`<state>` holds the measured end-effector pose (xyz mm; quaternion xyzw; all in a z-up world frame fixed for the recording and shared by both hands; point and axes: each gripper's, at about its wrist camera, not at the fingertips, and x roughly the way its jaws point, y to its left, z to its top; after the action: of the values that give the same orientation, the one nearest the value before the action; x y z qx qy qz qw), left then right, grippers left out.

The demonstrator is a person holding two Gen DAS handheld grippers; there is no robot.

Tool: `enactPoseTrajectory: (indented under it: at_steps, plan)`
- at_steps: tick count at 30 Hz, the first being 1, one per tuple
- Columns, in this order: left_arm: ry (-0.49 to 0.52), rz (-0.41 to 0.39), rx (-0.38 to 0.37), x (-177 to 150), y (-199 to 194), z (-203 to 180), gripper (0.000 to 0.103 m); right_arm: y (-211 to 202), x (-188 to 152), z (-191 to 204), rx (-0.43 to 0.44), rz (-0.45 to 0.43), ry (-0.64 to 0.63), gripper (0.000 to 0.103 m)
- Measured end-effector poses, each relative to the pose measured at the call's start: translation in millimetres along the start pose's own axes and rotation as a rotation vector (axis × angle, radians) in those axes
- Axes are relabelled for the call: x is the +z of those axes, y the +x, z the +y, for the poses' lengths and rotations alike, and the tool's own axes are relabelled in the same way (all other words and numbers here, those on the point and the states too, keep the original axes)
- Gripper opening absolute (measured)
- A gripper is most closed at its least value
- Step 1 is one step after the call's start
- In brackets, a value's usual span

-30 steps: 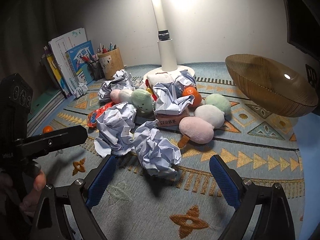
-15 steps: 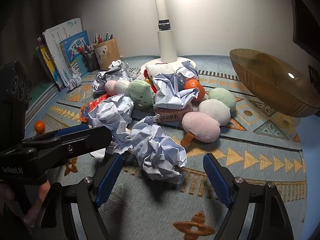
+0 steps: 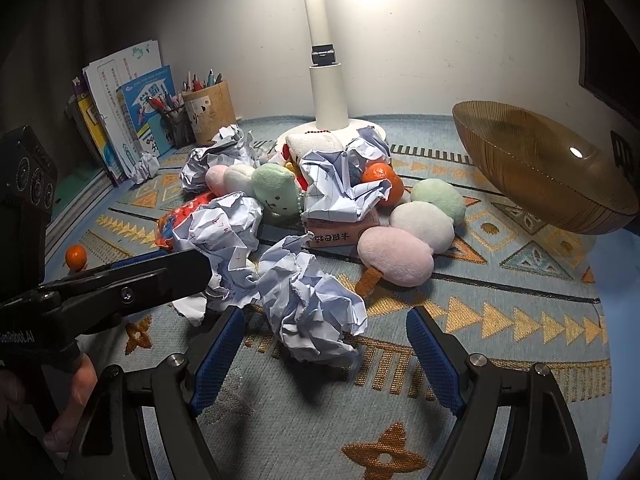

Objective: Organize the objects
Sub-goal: 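Grasp crumpled paper balls with both grippers from the pile, then carry paper balls to the brown bowl and open both grippers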

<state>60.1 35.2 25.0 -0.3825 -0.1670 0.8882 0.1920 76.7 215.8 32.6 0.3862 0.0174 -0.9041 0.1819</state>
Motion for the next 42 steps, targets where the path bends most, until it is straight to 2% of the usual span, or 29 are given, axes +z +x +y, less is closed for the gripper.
enactPoseTrajectory:
  at_steps: [10,11,12,14,16,18,20,21,24,26,29,30,34,37,38,39,40,42]
  plan:
    - [0.009,0.004,0.007,-2,1,-3,0.098,-1,1,0,-0.008,-0.008,0.005,0.082]
    - [0.004,0.017,0.008,-2,3,-2,0.093,1,1,0,-0.009,-0.004,0.005,0.079]
    - [-0.005,0.036,0.005,-2,7,-1,0.083,2,2,1,-0.011,0.002,0.002,0.073]
    - [-0.030,0.078,-0.003,-2,14,3,0.070,6,2,3,-0.012,0.017,-0.007,0.063]
    - [-0.050,0.101,-0.015,-2,19,6,0.063,7,2,6,-0.008,0.020,-0.022,0.057]
    - [-0.060,0.112,-0.030,-2,21,8,0.046,7,1,9,-0.012,0.013,-0.042,0.049]
    - [-0.064,0.119,-0.036,-3,21,7,0.042,6,0,13,-0.020,0.004,-0.062,0.044]
    - [-0.058,0.107,-0.040,-2,19,6,0.041,4,-1,14,-0.019,-0.004,-0.068,0.038]
    - [-0.027,0.058,-0.002,-3,5,0,0.040,-2,-1,11,-0.007,-0.020,-0.051,0.034]
    - [-0.002,0.035,0.030,-4,-9,-7,0.040,-14,0,0,0.021,-0.033,0.008,0.034]
    - [0.093,-0.010,0.147,-8,-26,-20,0.040,-40,-1,-14,0.004,-0.081,0.053,0.034]
    - [0.110,-0.010,0.167,-10,-25,-23,0.040,-43,-2,-18,-0.011,-0.080,0.058,0.034]
    - [0.092,0.010,0.161,-18,-11,-19,0.040,-32,-13,-31,0.004,-0.014,0.109,0.034]
    - [0.077,-0.007,0.132,-18,-14,-13,0.040,-32,-21,-43,0.074,0.017,0.175,0.042]
    - [0.073,-0.020,0.114,-19,-16,-11,0.041,-34,-24,-46,0.087,0.017,0.181,0.060]
    - [0.060,-0.015,0.100,-18,-16,-9,0.041,-37,-26,-48,0.088,0.017,0.183,0.084]
    - [0.043,-0.003,0.096,-18,-14,-6,0.041,-39,-28,-49,0.089,0.016,0.185,0.093]
    - [0.023,0.008,0.084,-18,-13,-3,0.041,-42,-29,-50,0.115,0.007,0.192,0.096]
